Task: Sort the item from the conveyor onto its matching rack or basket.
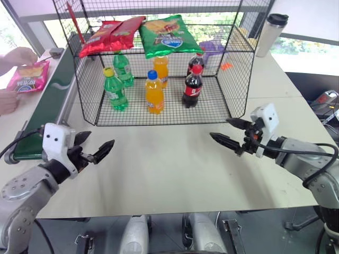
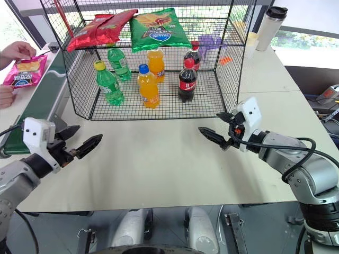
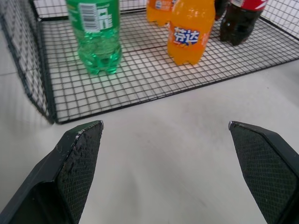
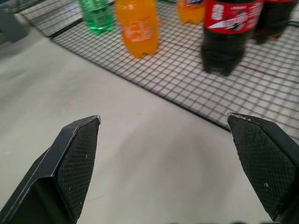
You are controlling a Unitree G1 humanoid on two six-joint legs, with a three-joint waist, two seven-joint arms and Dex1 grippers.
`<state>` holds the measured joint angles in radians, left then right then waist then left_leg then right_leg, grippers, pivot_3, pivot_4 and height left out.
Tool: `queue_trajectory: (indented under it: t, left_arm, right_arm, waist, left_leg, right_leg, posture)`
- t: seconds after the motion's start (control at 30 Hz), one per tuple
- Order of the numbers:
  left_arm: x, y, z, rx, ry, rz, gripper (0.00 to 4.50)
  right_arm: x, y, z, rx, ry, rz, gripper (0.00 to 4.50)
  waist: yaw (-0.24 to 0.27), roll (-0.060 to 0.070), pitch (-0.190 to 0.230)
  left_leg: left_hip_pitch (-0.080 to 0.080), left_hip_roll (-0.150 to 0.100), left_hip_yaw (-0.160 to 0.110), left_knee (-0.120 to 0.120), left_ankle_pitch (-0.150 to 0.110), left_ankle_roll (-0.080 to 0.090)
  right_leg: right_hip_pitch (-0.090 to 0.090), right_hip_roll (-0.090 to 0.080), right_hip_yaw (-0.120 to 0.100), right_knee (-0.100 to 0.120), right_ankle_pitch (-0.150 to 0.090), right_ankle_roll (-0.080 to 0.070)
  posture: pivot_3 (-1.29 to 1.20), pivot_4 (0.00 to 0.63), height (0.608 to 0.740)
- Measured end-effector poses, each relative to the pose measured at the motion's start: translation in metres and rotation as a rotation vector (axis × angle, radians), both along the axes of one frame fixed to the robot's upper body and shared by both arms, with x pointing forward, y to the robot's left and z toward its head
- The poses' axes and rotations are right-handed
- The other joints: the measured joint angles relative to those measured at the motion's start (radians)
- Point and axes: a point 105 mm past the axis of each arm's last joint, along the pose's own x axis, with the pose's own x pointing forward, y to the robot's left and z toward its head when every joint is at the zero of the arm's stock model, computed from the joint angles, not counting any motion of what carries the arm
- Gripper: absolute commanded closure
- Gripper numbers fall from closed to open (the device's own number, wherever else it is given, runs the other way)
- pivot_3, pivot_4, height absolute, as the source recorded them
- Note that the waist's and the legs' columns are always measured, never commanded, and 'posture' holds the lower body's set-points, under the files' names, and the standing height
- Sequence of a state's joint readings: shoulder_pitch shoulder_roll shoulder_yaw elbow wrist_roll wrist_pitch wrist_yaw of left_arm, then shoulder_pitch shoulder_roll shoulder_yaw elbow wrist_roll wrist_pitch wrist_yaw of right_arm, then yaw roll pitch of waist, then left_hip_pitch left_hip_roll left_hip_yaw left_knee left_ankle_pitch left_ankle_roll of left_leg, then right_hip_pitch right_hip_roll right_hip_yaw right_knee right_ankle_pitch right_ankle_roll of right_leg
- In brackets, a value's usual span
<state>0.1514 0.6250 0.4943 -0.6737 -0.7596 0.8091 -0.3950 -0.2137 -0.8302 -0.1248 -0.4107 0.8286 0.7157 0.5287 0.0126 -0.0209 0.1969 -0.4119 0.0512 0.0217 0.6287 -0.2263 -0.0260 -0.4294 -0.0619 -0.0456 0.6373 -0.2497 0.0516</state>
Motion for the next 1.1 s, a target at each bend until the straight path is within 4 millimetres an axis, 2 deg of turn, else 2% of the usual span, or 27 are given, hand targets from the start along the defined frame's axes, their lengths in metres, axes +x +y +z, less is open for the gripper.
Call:
queue_trajectory:
  t: [0.2,0.43,0.63,0.83,1.1]
  left_arm:
    - [0.001,0.0,0.001,-0.001,-0.008,0.005,0.03]
    - [0.009,0.021,-0.009,0.109,0.002,0.208,0.03]
    - [0.01,0.034,-0.006,0.189,-0.052,0.283,0.03]
    - [0.005,0.018,-0.009,0.079,-0.042,0.15,0.03]
    - [0.004,0.013,-0.007,0.033,-0.057,0.122,0.03]
  right_arm:
    - [0.005,0.0,-0.003,-0.035,-0.021,-0.031,0.0]
    - [0.015,-0.006,-0.009,-0.139,-0.071,-0.113,0.0]
    - [0.019,0.0,-0.012,-0.137,-0.07,-0.092,0.0]
    - [0.026,0.001,-0.012,-0.135,-0.095,-0.093,0.0]
    - [0.028,0.007,-0.006,-0.02,-0.072,0.0,0.0]
  waist:
    - [0.001,0.0,0.0]
    - [0.0,0.0,0.0]
    - [0.0,0.0,0.0]
    - [0.0,0.0,0.0]
    - [0.0,0.0,0.0]
  left_leg:
    - [0.0,0.0,0.0,0.0,0.0,0.0]
    - [0.0,0.0,0.0,0.0,0.0,0.0]
    - [0.0,0.0,0.0,0.0,0.0,0.0]
    - [0.0,0.0,0.0,0.001,0.0,0.0]
    - [0.0,0.0,0.0,0.001,0.0,0.0]
  right_leg:
    - [0.001,0.0,0.0,0.0,0.0,0.0]
    - [0.001,0.0,0.0,-0.001,0.003,-0.002]
    - [0.001,0.0,0.0,-0.001,0.003,-0.002]
    - [0.001,0.0,0.0,-0.001,0.003,-0.002]
    - [0.001,0.0,0.0,-0.001,0.004,-0.001]
  posture:
    - [0.0,0.15,0.74]
    - [0.0,0.15,0.74]
    - [0.0,0.15,0.74]
    - [0.0,0.15,0.74]
    - [0.0,0.15,0.74]
